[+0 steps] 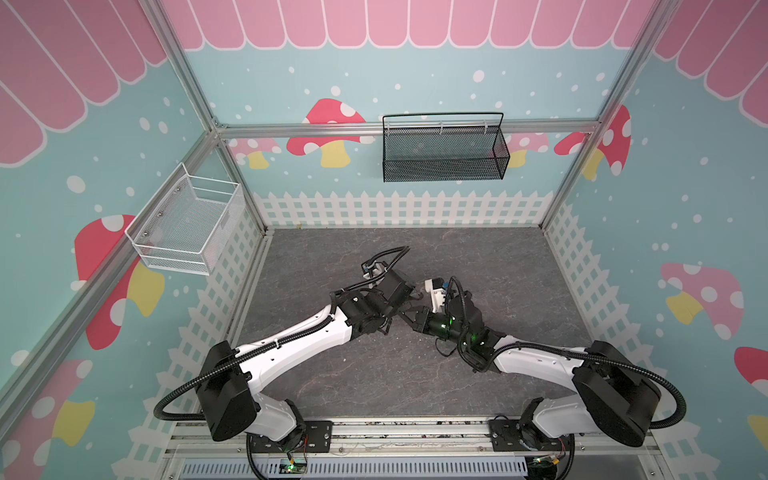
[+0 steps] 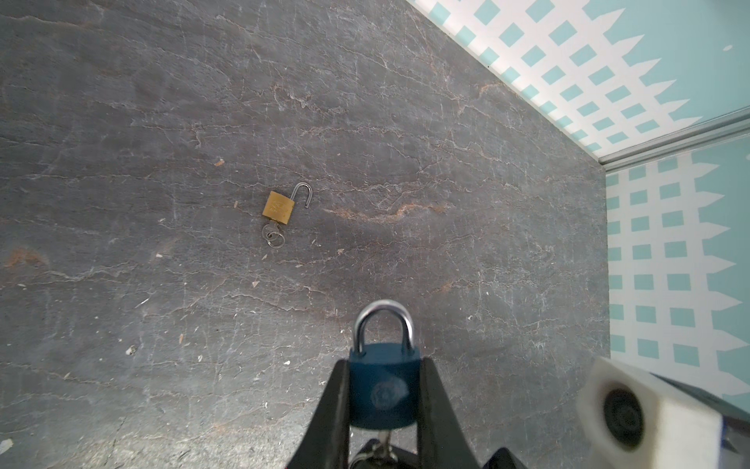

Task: Unlock with the key

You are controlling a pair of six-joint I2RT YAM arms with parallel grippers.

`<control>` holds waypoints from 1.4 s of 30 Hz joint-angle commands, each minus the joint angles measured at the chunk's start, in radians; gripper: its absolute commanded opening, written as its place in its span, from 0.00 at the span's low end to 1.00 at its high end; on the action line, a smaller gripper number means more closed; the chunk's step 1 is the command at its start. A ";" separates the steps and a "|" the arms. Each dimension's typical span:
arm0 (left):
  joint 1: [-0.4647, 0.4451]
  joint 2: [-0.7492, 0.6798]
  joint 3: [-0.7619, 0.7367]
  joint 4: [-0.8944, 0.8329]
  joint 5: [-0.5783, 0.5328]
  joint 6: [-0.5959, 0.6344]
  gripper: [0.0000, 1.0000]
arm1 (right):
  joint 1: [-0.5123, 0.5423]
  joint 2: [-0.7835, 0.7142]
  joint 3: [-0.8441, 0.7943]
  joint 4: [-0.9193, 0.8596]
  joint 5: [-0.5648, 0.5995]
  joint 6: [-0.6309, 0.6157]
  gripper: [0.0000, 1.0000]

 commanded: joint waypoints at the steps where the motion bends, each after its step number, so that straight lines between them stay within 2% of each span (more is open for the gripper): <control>1: -0.008 -0.004 0.018 -0.017 -0.026 -0.002 0.00 | 0.005 0.012 0.025 0.028 0.023 0.018 0.00; 15: -0.022 0.008 0.019 -0.018 -0.047 0.003 0.00 | 0.002 0.000 0.037 0.028 0.012 0.023 0.00; 28: -0.035 0.002 0.005 -0.022 -0.049 -0.001 0.00 | -0.033 0.028 0.024 0.063 -0.030 0.127 0.00; 32: -0.066 -0.001 0.006 -0.058 -0.101 0.006 0.00 | -0.057 0.031 0.020 0.089 -0.081 0.171 0.00; 42: -0.064 0.014 -0.012 -0.086 -0.095 0.005 0.00 | -0.058 -0.001 0.082 0.035 -0.113 0.044 0.00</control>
